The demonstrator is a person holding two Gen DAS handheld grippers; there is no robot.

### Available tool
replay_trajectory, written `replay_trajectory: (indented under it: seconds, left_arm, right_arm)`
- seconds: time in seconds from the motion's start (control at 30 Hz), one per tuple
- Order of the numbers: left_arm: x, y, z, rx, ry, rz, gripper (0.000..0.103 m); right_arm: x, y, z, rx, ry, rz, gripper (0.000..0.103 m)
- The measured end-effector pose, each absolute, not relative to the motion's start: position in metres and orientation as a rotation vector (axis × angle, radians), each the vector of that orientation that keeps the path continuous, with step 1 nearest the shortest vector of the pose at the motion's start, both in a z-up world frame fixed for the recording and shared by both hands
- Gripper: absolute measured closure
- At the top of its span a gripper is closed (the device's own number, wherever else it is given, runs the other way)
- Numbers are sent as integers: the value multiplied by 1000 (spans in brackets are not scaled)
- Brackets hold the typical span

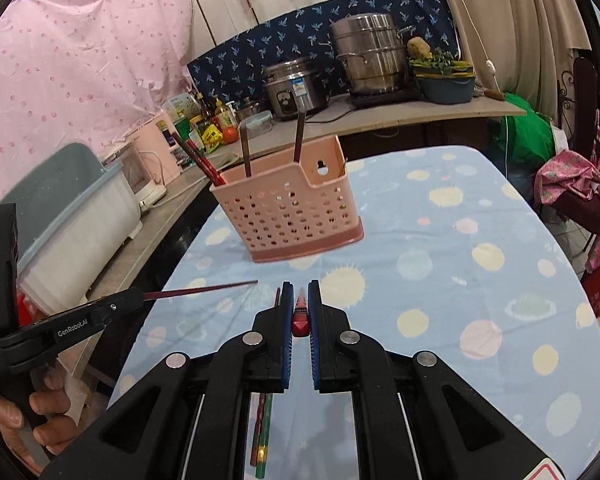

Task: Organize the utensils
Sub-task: 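Lift and carry both chopsticks over the pink basket with both tools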

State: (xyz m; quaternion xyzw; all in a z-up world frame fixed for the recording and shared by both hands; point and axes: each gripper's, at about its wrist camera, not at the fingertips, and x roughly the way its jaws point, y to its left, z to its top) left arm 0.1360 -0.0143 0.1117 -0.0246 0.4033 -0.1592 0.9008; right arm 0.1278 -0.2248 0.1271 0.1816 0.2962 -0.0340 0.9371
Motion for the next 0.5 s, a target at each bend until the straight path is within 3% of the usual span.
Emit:
replay_trajectory:
  seconds: [0.5]
  left_arm:
    - [187,-25,206,-124,633,-346,96]
  right_arm:
    - [186,-257,214,411,393,-60,96]
